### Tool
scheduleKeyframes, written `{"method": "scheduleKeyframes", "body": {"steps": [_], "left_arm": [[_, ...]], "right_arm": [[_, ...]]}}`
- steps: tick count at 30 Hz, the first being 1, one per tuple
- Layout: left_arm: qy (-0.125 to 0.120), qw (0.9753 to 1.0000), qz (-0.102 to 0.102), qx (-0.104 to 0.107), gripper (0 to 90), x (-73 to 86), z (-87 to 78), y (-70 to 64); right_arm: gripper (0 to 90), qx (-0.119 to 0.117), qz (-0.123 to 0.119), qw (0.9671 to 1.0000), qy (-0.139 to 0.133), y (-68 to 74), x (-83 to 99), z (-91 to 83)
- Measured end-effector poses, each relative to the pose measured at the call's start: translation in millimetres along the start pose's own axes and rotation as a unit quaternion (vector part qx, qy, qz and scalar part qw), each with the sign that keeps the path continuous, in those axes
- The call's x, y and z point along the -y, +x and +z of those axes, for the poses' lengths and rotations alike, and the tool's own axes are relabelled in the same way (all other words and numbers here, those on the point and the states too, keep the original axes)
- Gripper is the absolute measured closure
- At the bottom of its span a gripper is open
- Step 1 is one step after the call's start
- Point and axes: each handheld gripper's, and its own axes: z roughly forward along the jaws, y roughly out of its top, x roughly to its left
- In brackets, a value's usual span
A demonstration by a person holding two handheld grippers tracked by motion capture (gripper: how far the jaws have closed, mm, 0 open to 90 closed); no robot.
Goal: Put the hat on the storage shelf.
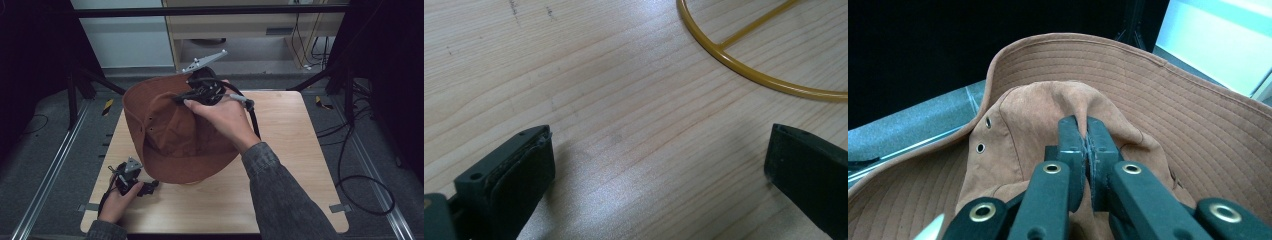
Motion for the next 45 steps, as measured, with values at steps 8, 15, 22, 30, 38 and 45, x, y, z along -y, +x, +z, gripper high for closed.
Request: {"method": "scheduleKeyframes", "body": {"steps": [8,15,22,30,38,45], "left_arm": [[0.0,1.0,0.0,0.0,0.0,0.0,0.0,0.0],[0.0,1.0,0.0,0.0,0.0,0.0,0.0,0.0],[0.0,1.0,0.0,0.0,0.0,0.0,0.0,0.0],[0.0,1.0,0.0,0.0,0.0,0.0,0.0,0.0],[0.0,1.0,0.0,0.0,0.0,0.0,0.0,0.0],[0.0,1.0,0.0,0.0,0.0,0.0,0.0,0.0]], "right_arm": [[87.3,-0.003,0.008,1.0,0.005,-1.3,4.4,3.7],[87.2,-0.006,0.01,0.9999,0.006,-2.5,5.9,5.6],[87.1,-0.007,0.011,0.9999,0.006,-3.1,7.8,7.1],[86.6,-0.006,0.012,0.9998,0.013,-2.7,8.6,9.7],[85.8,-0.004,0.012,0.9998,0.017,-3.7,9.0,11.3],[83.7,-0.007,0.012,0.9997,0.022,-1.8,8.1,13.0]]}}
